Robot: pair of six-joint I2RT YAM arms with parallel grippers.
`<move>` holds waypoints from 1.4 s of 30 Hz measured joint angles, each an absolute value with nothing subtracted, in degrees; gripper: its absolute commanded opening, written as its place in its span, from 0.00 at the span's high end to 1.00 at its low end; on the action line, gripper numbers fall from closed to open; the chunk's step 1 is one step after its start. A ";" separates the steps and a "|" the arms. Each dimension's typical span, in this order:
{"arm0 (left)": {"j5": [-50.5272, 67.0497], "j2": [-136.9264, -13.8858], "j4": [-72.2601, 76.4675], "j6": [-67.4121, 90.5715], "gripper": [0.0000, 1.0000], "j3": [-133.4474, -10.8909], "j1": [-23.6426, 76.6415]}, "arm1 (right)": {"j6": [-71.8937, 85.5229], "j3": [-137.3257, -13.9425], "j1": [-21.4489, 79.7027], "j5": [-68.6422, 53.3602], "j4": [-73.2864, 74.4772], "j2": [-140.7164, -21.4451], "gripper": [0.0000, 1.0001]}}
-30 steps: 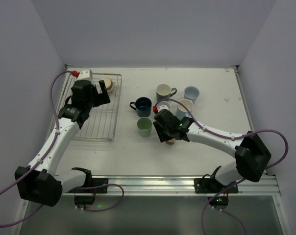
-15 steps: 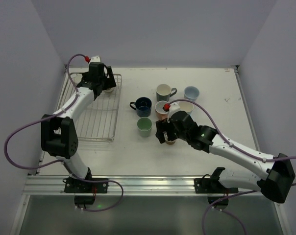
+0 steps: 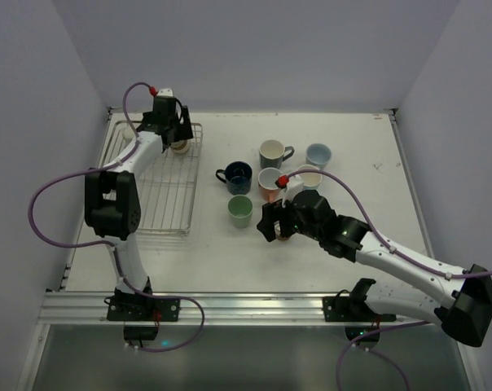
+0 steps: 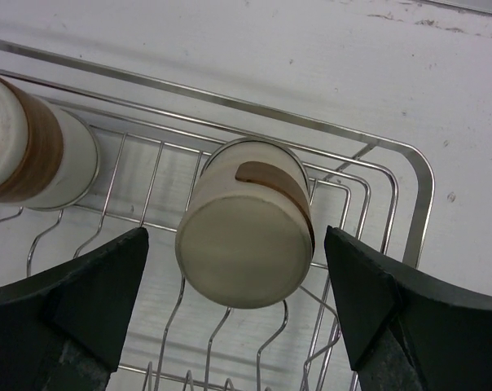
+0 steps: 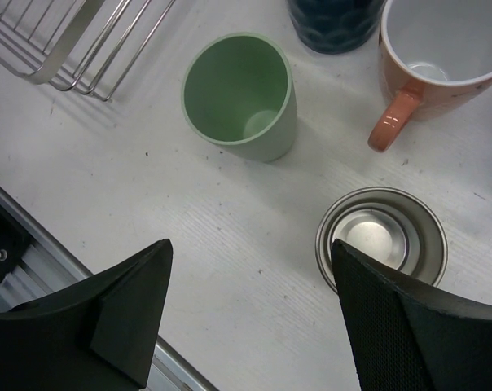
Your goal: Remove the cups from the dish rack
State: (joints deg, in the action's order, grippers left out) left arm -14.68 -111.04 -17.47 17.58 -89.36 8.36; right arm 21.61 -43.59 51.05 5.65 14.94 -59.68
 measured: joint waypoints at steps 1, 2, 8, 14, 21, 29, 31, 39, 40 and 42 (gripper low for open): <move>-14.50 -111.72 -17.47 17.34 0.09 -90.00 8.36 | 21.63 -43.59 51.05 5.30 14.94 -59.68 0.20; -14.28 -112.42 -17.45 17.10 0.10 -90.59 8.36 | 21.61 -43.59 51.07 5.13 14.85 -59.68 0.20; -13.26 -114.80 -17.45 16.91 0.30 -91.42 8.21 | 21.63 -43.59 51.07 4.89 14.74 -59.59 0.20; -11.53 -114.61 -17.28 17.08 0.42 -91.50 7.51 | 21.69 -43.77 51.07 4.56 14.76 -58.72 0.19; -8.58 -106.26 -17.52 19.29 0.44 -88.42 7.11 | 23.27 -44.80 51.07 1.93 11.84 -57.45 0.13; 0.32 -83.92 -13.39 26.09 0.47 -75.85 7.11 | 29.04 -45.06 51.05 -3.51 0.78 -57.39 0.05; 4.32 -77.47 -11.73 28.14 0.47 -70.15 7.11 | 30.35 -45.12 51.05 -5.69 -2.44 -57.60 0.05; 25.82 -56.99 -1.50 38.65 0.48 -48.07 7.14 | 33.47 -46.06 47.68 -13.63 -10.15 -60.03 0.06; 28.36 -55.27 0.84 40.14 0.48 -45.74 7.14 | 33.91 -46.06 46.26 -15.40 -11.16 -60.36 0.06; 33.01 -52.01 4.84 43.31 0.48 -41.43 7.14 | 34.98 -46.15 43.90 -18.22 -12.84 -61.21 0.06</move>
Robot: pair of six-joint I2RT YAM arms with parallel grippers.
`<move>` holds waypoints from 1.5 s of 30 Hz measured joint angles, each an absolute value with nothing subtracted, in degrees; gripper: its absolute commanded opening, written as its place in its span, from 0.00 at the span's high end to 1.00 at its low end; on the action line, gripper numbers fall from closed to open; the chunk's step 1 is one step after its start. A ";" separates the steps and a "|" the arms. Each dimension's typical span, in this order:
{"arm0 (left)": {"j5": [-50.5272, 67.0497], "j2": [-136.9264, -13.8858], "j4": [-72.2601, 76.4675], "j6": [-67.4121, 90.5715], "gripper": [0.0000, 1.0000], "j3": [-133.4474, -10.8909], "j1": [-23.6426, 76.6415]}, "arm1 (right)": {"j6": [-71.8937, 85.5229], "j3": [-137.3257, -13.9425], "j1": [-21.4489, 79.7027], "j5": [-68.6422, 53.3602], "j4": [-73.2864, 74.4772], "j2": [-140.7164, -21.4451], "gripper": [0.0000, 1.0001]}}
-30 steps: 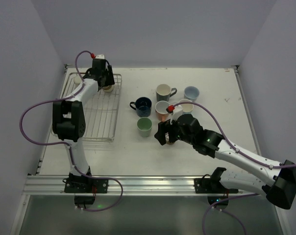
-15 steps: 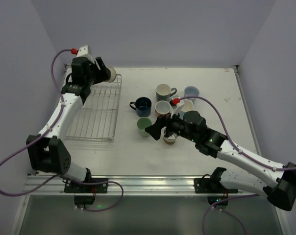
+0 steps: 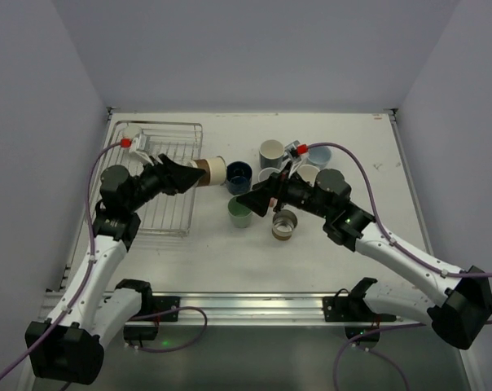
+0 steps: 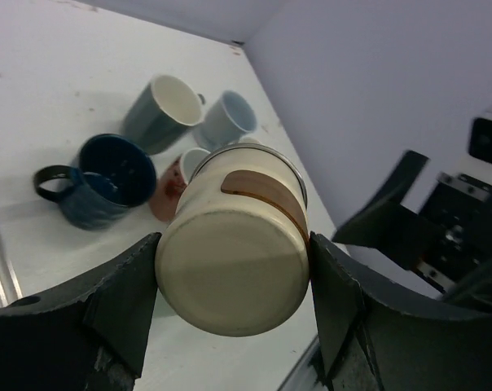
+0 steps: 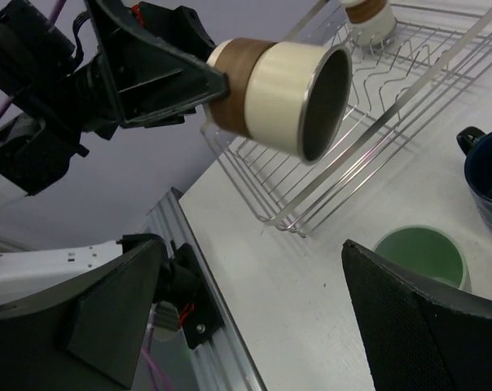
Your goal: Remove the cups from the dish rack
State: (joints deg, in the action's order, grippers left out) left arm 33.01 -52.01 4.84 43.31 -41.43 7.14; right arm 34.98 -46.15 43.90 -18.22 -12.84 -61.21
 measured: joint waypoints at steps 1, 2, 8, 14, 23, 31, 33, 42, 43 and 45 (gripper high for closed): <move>35.18 -50.70 6.68 44.86 0.48 -39.57 7.16 | 35.48 -46.24 42.92 -19.53 -13.54 -61.73 0.06; 37.04 -49.54 8.95 46.68 0.48 -37.80 7.18 | 35.94 -46.37 42.26 -20.82 -14.15 -62.39 0.06; 44.95 -48.21 23.18 56.25 0.49 -30.52 8.36 | 38.89 -48.25 41.89 -27.35 -17.41 -66.98 0.15; 48.27 -50.15 30.46 61.12 0.43 -26.96 10.31 | 41.15 -50.83 41.89 -31.11 -20.16 -70.61 0.46; 49.15 -49.50 30.44 59.94 0.00 -26.98 10.59 | 44.93 -51.27 42.11 -32.99 -23.51 -72.29 1.00; 39.27 -47.83 3.25 41.08 0.00 -39.38 10.68 | 36.73 -51.16 41.93 -24.25 -3.97 -64.79 1.00; 33.45 -46.94 -4.12 35.11 0.00 -43.40 10.66 | 33.28 -51.72 41.95 -19.99 4.60 -61.87 1.00; 12.08 -39.42 -18.63 21.54 0.00 -41.39 10.66 | 24.03 -57.82 41.93 1.21 33.63 -61.76 1.00; 10.98 -39.09 -19.35 21.10 0.00 -40.38 10.66 | 23.46 -58.54 41.98 2.66 35.57 -62.78 1.00; 9.43 -39.05 -20.82 20.18 0.00 -39.46 10.66 | 22.74 -59.94 42.24 5.08 38.61 -65.04 1.00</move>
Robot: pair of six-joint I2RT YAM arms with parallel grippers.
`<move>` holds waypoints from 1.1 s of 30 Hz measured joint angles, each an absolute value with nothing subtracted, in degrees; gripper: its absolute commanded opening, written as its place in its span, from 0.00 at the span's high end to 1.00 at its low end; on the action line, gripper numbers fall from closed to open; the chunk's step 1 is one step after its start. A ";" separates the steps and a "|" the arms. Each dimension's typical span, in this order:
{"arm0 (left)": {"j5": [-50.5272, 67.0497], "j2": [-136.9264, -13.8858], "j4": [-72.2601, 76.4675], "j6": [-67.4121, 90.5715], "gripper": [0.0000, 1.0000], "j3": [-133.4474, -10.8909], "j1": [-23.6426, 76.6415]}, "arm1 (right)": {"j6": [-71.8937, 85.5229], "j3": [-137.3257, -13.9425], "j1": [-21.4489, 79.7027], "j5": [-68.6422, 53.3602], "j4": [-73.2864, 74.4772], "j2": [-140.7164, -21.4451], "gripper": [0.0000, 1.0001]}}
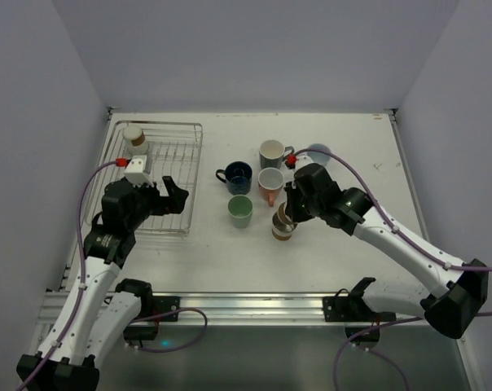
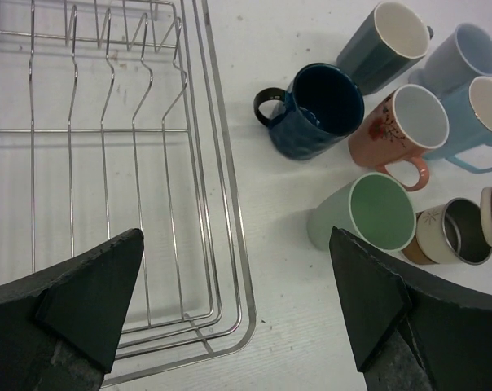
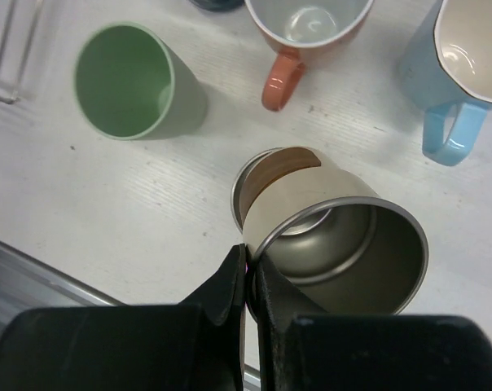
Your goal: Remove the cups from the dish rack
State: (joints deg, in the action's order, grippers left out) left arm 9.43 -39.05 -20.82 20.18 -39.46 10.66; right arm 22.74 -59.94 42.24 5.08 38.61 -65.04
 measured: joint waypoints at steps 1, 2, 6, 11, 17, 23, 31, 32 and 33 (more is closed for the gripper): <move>8.84 -39.40 -21.41 19.86 0.00 -39.38 10.66 | 22.44 -60.60 42.52 6.02 39.88 -66.26 1.00; 8.47 -39.64 -21.71 19.68 0.00 -39.33 10.66 | 22.24 -61.25 43.00 6.98 40.88 -67.40 1.00; 7.84 -39.33 -21.96 18.85 0.00 -39.29 10.66 | 21.89 -64.38 45.50 10.09 44.16 -72.29 1.00; 7.64 -38.70 -21.96 18.44 0.00 -39.29 10.66 | 21.76 -67.72 48.01 12.97 46.78 -77.47 1.00; 7.64 -37.87 -21.96 18.39 0.00 -39.29 10.66 | 21.63 -69.76 48.90 14.37 49.39 -81.10 1.00; 7.22 -37.74 -21.98 18.37 0.00 -39.29 10.66 | 21.34 -72.34 49.56 15.29 51.33 -84.90 0.94; 4.62 -38.48 -22.04 18.41 0.00 -39.29 10.66 | 20.18 -73.56 50.26 15.57 51.68 -88.53 0.55; 4.19 -38.72 -22.06 18.44 0.00 -39.29 10.66 | 19.94 -73.89 50.26 15.59 51.72 -88.49 0.44; 3.77 -38.98 -22.11 18.46 0.00 -39.29 10.66 | 19.70 -74.30 50.26 15.59 51.75 -88.42 0.38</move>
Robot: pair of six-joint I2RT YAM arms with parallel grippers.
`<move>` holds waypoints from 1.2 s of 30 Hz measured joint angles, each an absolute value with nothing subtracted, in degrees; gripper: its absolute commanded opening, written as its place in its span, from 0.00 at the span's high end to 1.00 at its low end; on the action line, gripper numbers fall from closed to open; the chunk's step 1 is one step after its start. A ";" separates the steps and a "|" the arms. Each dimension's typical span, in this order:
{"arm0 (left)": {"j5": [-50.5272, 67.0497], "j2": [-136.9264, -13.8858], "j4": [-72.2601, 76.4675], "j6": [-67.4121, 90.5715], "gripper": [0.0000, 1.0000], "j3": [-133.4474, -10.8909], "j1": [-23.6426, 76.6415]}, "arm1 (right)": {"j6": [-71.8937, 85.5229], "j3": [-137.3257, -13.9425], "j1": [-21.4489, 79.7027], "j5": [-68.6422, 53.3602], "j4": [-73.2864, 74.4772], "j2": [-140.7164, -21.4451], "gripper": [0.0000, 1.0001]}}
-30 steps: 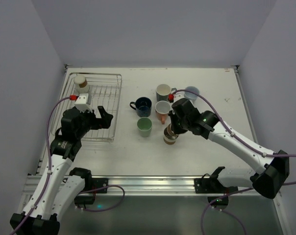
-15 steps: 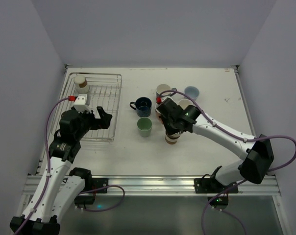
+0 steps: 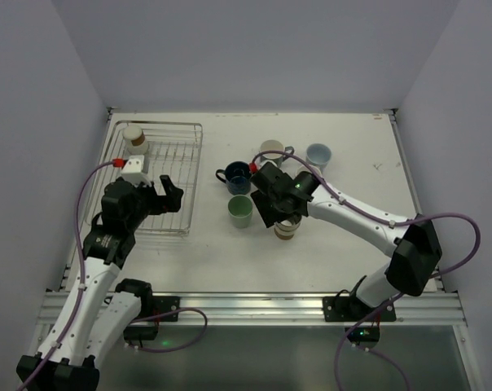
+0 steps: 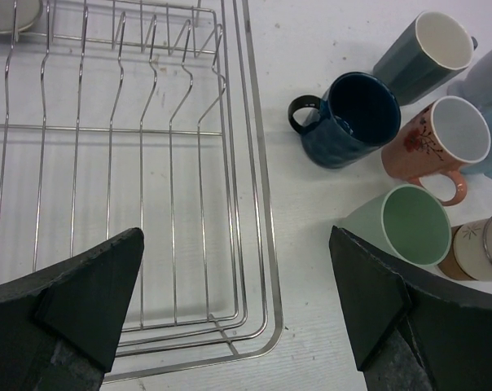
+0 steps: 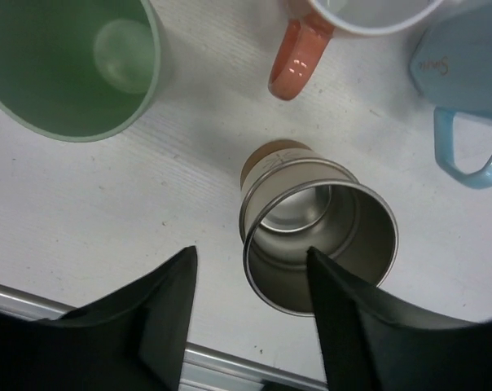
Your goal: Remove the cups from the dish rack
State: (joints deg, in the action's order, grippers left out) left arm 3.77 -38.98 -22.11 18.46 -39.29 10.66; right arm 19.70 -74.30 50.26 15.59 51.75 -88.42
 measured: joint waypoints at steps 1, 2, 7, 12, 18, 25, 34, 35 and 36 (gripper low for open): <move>3.42 -39.29 -22.15 18.48 0.00 -39.33 10.66 | 19.46 -74.72 50.26 15.57 51.64 -88.20 0.34; 3.09 -39.72 -22.33 18.59 0.00 -39.55 10.66 | 19.29 -74.98 50.26 15.57 51.42 -87.68 0.28; 2.11 -44.25 -22.57 19.97 0.00 -43.68 10.66 | 18.59 -74.46 50.41 15.25 49.01 -80.68 0.21; -3.38 -52.56 -21.74 22.11 0.00 -51.88 10.63 | 18.90 -65.34 50.59 11.62 37.71 -66.08 0.21; -7.29 -66.43 -17.74 24.67 0.00 -60.45 5.23 | 21.41 -49.12 50.63 3.79 22.55 -53.80 0.21; -8.88 -84.14 -13.52 24.32 0.00 -68.62 -2.85 | 22.04 -40.77 50.63 0.10 13.41 -47.77 0.21; -12.60 -100.64 -10.74 20.71 0.03 -77.08 -4.16 | 22.02 -39.29 50.63 -1.30 7.46 -47.35 0.21; -12.93 -101.84 -10.68 20.34 0.03 -77.84 -4.49 | 22.02 -39.07 50.63 -1.30 7.18 -47.40 0.21; -13.30 -102.80 -10.55 20.23 0.04 -78.39 -4.80 | 22.04 -38.96 50.63 -1.32 6.98 -47.53 0.21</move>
